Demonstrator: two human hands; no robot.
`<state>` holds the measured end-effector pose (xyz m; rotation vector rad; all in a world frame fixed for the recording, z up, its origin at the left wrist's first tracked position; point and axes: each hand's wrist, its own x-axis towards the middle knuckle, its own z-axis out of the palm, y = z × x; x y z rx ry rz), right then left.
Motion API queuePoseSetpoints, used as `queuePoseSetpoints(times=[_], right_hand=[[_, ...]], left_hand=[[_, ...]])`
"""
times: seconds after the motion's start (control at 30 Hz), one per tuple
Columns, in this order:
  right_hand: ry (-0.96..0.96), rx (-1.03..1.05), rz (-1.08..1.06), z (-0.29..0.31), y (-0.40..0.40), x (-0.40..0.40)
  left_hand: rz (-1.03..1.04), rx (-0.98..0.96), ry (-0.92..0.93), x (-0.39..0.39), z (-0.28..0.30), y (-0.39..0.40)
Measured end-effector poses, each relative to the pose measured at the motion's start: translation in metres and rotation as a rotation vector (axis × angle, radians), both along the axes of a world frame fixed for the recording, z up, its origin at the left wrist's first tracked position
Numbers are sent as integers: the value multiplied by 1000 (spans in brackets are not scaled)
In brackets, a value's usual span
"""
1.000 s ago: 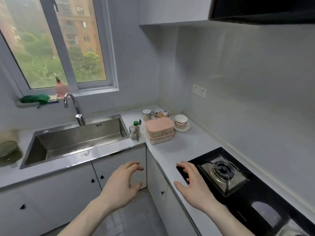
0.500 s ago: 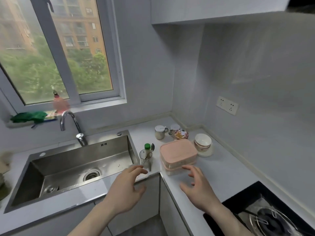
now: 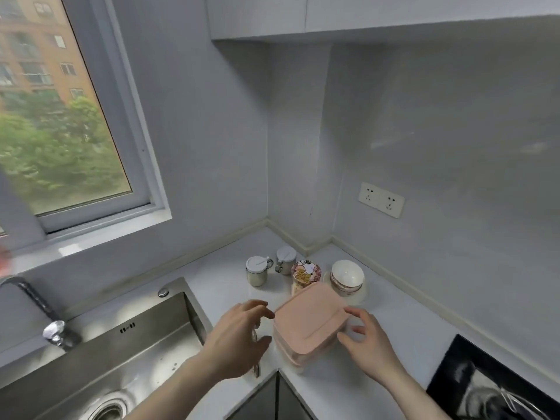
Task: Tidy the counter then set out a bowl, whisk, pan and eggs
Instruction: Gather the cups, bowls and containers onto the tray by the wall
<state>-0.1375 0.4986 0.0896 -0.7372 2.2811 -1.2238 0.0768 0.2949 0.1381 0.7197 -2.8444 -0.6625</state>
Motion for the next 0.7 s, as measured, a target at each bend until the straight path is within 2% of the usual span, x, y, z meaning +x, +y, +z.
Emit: queuePoseSetpoints(times=[0.17,0.4,0.7], right_hand=[[-69,-2,-192,-9,-23,-24],[-201,70,-324,-28,-63,-91],[-282,358,-426,-77,-132,-197]], left_hand=[[-119,-28,-67,-47,-2,-40],[-176,-33,-62,-106,-11,-82],[-101,-31,-35,-141,-28,-114]])
